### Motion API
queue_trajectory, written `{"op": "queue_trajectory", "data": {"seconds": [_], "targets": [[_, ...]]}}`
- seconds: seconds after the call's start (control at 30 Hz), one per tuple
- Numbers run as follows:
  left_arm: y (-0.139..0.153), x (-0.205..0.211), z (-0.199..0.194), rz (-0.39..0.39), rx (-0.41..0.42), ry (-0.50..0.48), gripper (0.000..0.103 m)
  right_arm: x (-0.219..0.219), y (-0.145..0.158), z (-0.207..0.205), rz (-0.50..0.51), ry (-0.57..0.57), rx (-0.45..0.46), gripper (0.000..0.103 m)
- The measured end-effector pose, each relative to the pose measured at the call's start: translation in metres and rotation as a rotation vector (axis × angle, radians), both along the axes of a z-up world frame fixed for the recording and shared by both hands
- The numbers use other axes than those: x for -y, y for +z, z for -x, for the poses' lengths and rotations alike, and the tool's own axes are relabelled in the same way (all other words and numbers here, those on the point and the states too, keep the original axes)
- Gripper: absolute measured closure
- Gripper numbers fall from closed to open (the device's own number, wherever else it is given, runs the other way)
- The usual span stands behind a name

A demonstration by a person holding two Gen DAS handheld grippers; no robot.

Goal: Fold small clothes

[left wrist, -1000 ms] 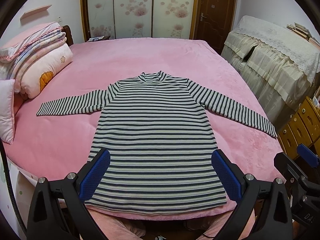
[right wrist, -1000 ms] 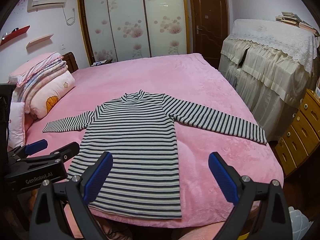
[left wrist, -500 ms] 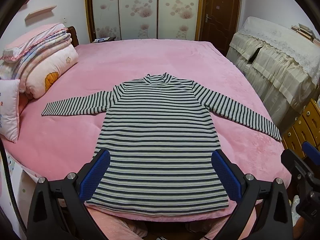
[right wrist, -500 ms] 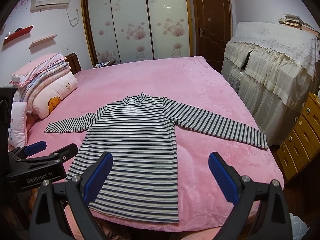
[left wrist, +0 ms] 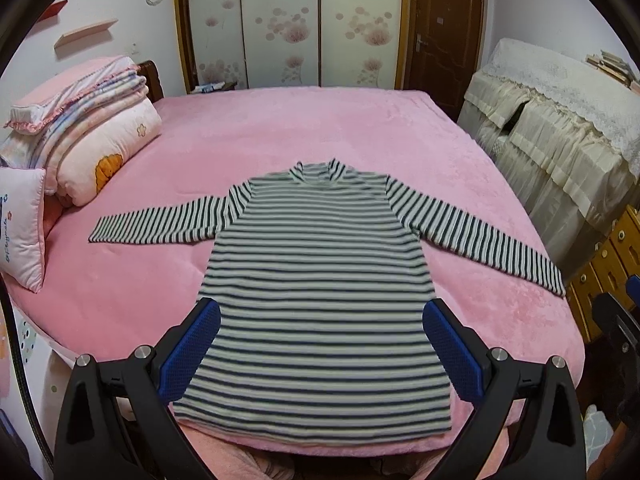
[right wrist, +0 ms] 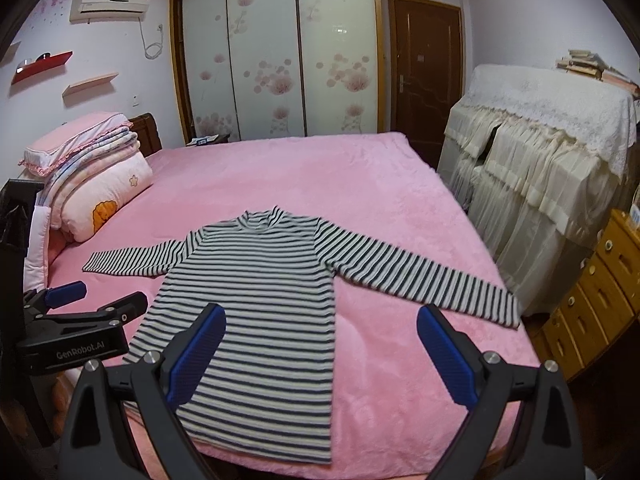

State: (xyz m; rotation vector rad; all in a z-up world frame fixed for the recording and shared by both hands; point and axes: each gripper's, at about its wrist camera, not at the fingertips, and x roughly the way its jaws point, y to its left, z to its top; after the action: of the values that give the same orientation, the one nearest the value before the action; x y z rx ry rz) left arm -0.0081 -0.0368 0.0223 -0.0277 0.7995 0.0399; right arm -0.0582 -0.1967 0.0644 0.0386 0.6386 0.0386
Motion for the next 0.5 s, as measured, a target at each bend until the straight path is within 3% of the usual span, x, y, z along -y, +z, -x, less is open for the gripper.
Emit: {"op": "queue_trajectory", "data": {"seconds": [0.5], "targets": [[0.042, 0.064, -0.030, -0.106, 0.103, -0.087, 0.001, 0.058, 0.033, 0.003, 0.097, -0.111, 0.125, 0.006]]}}
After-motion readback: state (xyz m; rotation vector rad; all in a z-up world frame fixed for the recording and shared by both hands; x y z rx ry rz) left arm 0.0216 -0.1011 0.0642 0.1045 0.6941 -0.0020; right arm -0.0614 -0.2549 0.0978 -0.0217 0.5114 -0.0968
